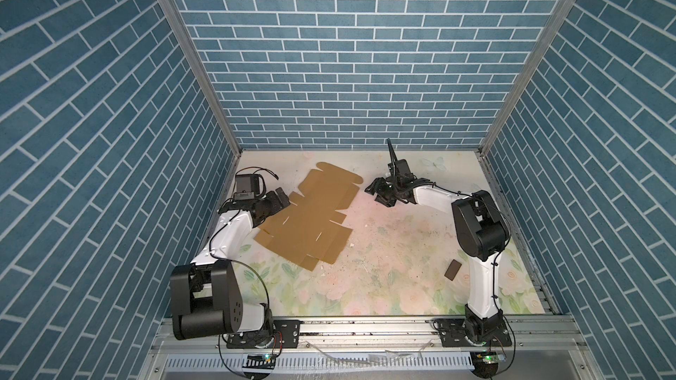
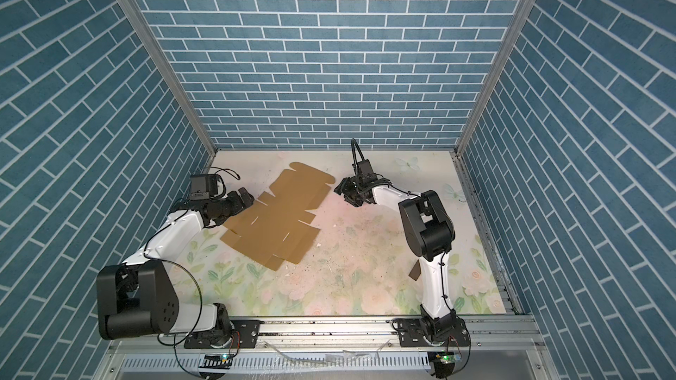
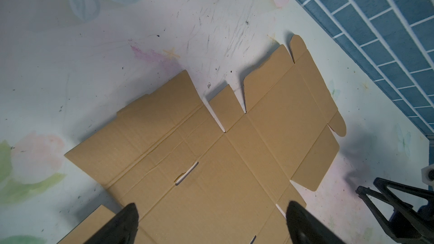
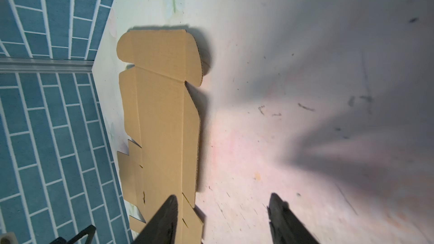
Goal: Assemble paper box
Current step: Rotate the paper box at the center of the table.
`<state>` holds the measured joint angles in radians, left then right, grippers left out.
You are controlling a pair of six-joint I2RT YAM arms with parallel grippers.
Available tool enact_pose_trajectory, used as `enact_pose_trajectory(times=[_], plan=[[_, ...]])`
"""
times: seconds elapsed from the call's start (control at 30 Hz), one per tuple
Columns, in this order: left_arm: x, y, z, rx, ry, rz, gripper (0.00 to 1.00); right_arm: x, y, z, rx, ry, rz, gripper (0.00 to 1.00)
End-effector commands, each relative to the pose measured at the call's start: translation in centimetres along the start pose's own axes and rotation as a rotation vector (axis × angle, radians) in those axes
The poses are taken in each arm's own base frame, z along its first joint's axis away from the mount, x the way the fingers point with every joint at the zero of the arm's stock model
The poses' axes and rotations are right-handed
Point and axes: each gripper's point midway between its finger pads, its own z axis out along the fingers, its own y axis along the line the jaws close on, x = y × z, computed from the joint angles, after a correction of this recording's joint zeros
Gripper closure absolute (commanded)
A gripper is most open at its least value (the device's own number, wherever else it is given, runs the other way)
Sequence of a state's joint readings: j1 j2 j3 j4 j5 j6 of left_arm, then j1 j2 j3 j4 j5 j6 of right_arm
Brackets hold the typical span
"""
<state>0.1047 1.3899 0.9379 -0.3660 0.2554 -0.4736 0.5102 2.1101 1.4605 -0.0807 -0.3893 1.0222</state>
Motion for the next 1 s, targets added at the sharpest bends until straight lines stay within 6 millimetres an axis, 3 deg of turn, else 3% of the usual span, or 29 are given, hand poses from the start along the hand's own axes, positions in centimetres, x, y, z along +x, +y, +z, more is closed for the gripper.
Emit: enact_pose_trajectory(times=[0.0,0.1,0.13,0.27,0.67,0.9,0.97], plan=[[0.0,0.7,0.1,-0.026,0.008,-0.019,0.0,0.0,1.4,1.8,-0.068,0.042,0.083,0.46],[-0.3,0.2,-0.2,-0.013,0.0,-0.013,0.0,-0.1,2.9,2.0,-0.122,0.037,0.08,0.49],[-0.3,0.2,0.0,-0.007,-0.002,-0.017,0.01,0.3,1.7,3.1,-0.097,0.053,0.089,0.49],[-0.4,0.3,0.1,-0.012,-0.005,-0.019,0.0,1.2,0.6,4.7,-0.079,0.107,0.154,0.49],[-0.8,-0.2,0.6,0.006,-0.007,-0.022,0.01,1.8,0.7,6.7,-0.107,0.141,0.17,0.55],[-1.0,-0.4,0.4,0.017,-0.018,-0.016,0.0,1.3,0.8,7.4,-0.128,0.128,0.18,0.66],[-1.0,-0.1,0.3,-0.002,-0.016,-0.021,0.0,1.1,0.8,7.7,-0.132,0.127,0.186,0.74]])
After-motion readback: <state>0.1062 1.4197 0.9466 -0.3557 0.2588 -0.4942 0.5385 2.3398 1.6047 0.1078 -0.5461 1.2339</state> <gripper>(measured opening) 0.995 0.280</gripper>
